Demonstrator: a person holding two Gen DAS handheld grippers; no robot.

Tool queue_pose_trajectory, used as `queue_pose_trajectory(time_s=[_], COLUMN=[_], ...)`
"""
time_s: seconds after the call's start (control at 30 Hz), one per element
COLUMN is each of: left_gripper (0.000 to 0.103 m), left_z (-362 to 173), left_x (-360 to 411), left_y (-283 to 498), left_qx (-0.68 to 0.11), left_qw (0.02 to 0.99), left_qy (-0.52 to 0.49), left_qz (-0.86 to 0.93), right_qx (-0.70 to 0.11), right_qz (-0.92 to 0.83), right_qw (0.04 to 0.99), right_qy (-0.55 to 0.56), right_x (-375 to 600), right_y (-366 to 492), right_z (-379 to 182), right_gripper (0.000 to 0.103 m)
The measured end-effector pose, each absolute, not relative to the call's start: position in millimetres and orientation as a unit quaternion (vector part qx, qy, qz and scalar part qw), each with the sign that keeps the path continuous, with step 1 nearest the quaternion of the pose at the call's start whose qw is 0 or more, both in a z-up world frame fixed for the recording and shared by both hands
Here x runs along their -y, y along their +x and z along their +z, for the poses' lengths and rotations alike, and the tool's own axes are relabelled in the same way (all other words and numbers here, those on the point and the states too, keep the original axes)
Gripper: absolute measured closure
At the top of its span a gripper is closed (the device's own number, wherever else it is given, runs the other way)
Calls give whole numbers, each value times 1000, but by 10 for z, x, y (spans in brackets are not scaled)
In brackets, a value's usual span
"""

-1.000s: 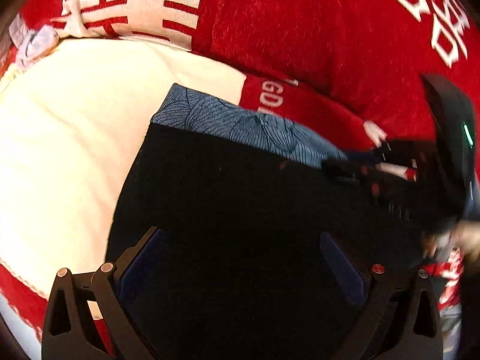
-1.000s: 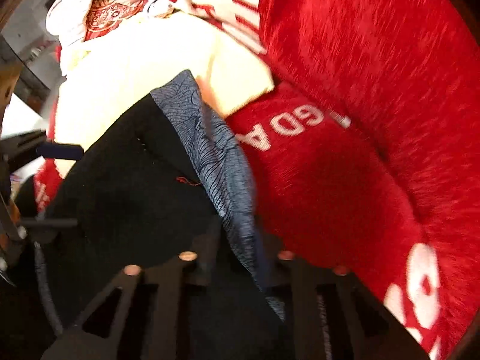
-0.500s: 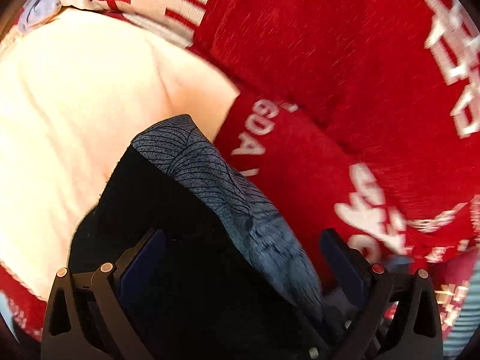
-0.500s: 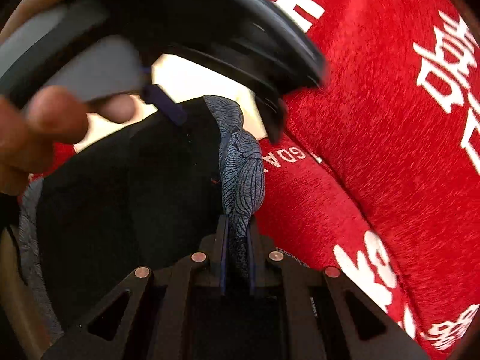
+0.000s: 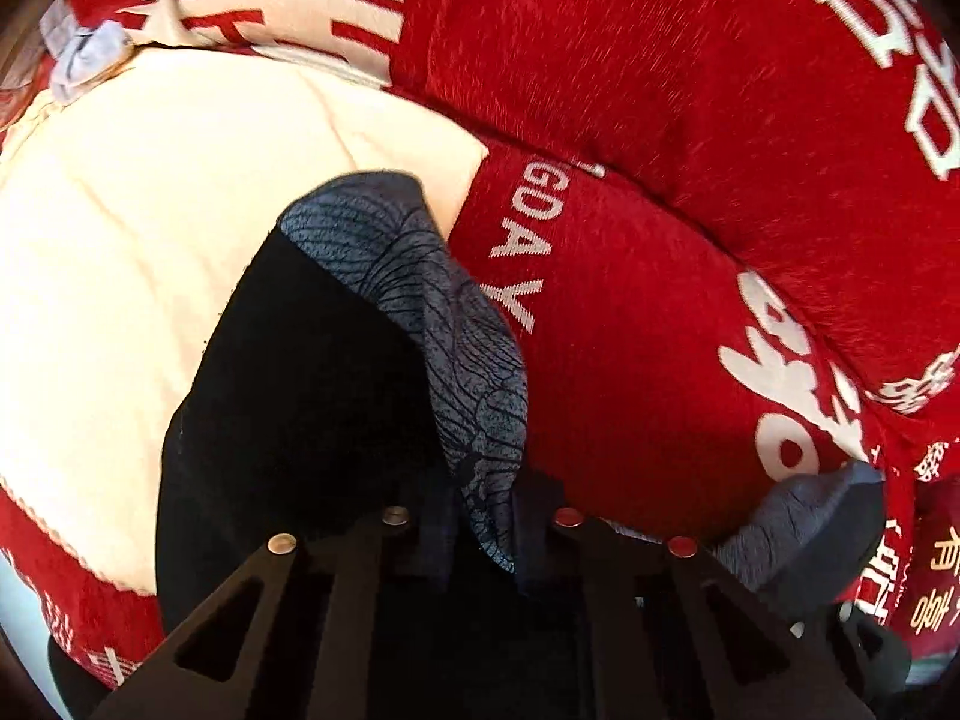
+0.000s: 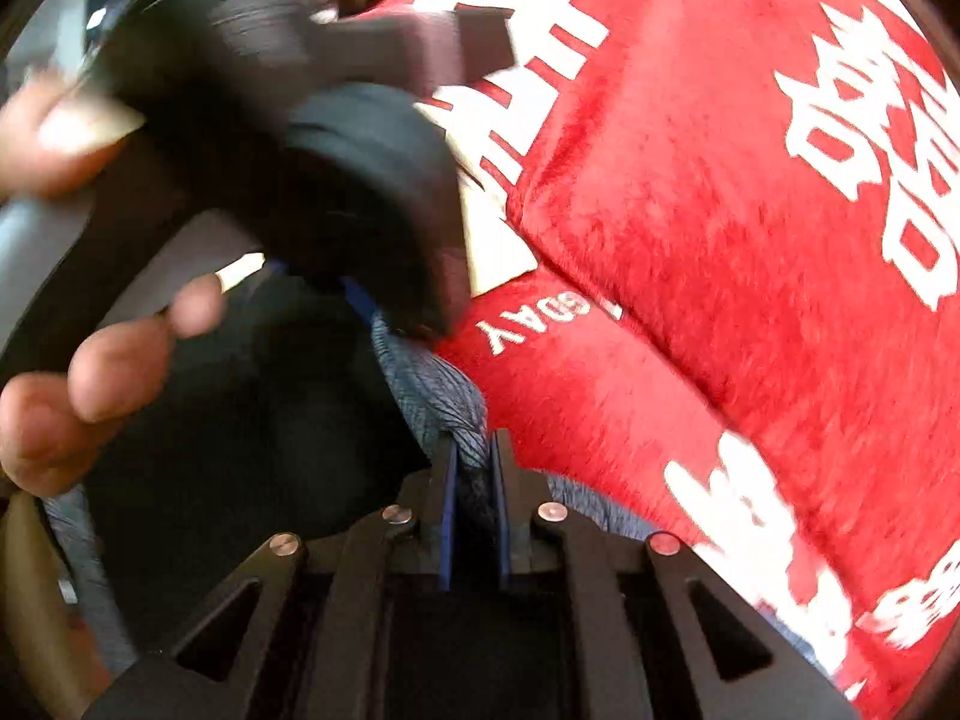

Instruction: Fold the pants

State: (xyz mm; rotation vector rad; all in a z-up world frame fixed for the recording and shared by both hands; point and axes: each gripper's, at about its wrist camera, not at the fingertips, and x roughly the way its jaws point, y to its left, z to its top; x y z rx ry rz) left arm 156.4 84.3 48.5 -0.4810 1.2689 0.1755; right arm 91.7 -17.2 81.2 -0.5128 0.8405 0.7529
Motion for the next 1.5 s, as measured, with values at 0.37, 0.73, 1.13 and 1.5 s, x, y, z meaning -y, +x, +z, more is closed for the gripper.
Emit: queue_pose_trajectory(time_s=[0.37, 0.73, 1.13, 1.5], left_gripper=[92, 92, 92, 92], left_z=[720, 844, 835, 764], left_x=[-780, -685, -762, -749], left_y=[1218, 898, 118, -14], left_qx=[-546, -539, -534, -536], left_qw=[802, 807, 806, 804], left_qy=[-222, -232, -254, -257], left_qz=[95, 70, 35, 29], right_qx=[-538, -633, -555, -598], right_qz=[129, -31, 47, 4], right_qw=[821, 754, 801, 763], right_qy=[141, 173, 220, 246], right_x=[1485, 1650, 1907, 1937], right_y=[1695, 2091, 903, 1050], right_z=[943, 418, 1108, 663], right_gripper=[7, 99, 90, 92])
